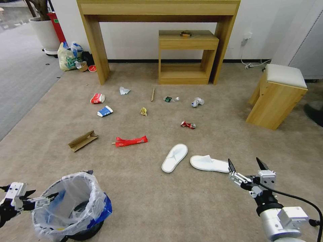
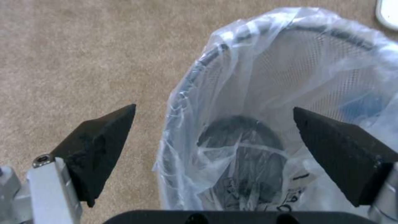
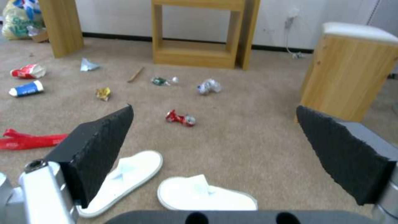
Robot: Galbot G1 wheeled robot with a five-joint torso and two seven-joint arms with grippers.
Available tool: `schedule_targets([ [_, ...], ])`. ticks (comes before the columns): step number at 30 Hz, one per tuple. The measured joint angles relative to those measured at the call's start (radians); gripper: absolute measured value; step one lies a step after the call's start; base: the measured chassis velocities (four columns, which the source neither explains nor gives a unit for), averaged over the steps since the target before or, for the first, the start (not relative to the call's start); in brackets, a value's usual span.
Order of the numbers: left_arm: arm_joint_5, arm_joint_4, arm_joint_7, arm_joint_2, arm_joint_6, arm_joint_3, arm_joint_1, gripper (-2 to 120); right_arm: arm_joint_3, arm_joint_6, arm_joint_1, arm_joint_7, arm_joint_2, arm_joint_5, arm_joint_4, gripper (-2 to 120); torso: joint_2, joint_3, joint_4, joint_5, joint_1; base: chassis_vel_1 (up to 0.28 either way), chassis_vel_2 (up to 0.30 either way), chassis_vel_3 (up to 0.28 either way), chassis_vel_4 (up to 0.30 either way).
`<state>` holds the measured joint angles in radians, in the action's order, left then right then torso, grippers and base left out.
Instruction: Pick up the trash bin and place the garbage on the floor into it.
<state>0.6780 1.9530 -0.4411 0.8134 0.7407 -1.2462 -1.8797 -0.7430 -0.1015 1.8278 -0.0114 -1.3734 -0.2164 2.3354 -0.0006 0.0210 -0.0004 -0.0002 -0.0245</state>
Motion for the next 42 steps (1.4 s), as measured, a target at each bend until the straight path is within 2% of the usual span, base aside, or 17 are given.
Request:
schedule_targets([
  [5, -0.056, -0.067, -0.048, -0.045, 0.004, 0.036, 0.05, 100, 0.008, -0.013, 0.0, 0.017, -0.001, -0.045, -0.004, 100, 0.0, 0.0, 0.0, -0.0001, 0.0, 0.0, 0.0, 0.0, 0.0],
  [11, -0.12, -0.137, -0.095, -0.068, 0.003, 0.064, 0.085, 100, 0.014, -0.023, -0.002, 0.021, -0.001, -0.058, -0.014, 100, 0.0, 0.0, 0.0, -0.0001, 0.0, 0.0, 0.0, 0.0, 0.0],
  [19, -0.145, -0.203, -0.109, -0.069, -0.001, 0.075, 0.082, 100, 0.02, -0.023, -0.003, 0.023, -0.003, -0.059, -0.031, 100, 0.0, 0.0, 0.0001, 0.0, 0.0, 0.0, 0.0, 0.0, 0.0],
  [38, -0.154, -0.198, -0.101, -0.018, -0.004, 0.123, 0.096, 100, 0.037, -0.047, -0.004, 0.041, 0.0, -0.128, -0.04, 100, 0.0, 0.0, -0.0001, 0.0, 0.0, 0.0, 0.0, 0.0, 0.0],
  [42, -0.159, -0.199, -0.103, -0.012, -0.004, 0.13, 0.103, 97, 0.038, -0.047, -0.001, 0.042, -0.001, -0.128, -0.045, 100, 0.0, 0.0, 0.0001, 0.0001, 0.0, 0.0, 0.0, 0.0, 0.0],
])
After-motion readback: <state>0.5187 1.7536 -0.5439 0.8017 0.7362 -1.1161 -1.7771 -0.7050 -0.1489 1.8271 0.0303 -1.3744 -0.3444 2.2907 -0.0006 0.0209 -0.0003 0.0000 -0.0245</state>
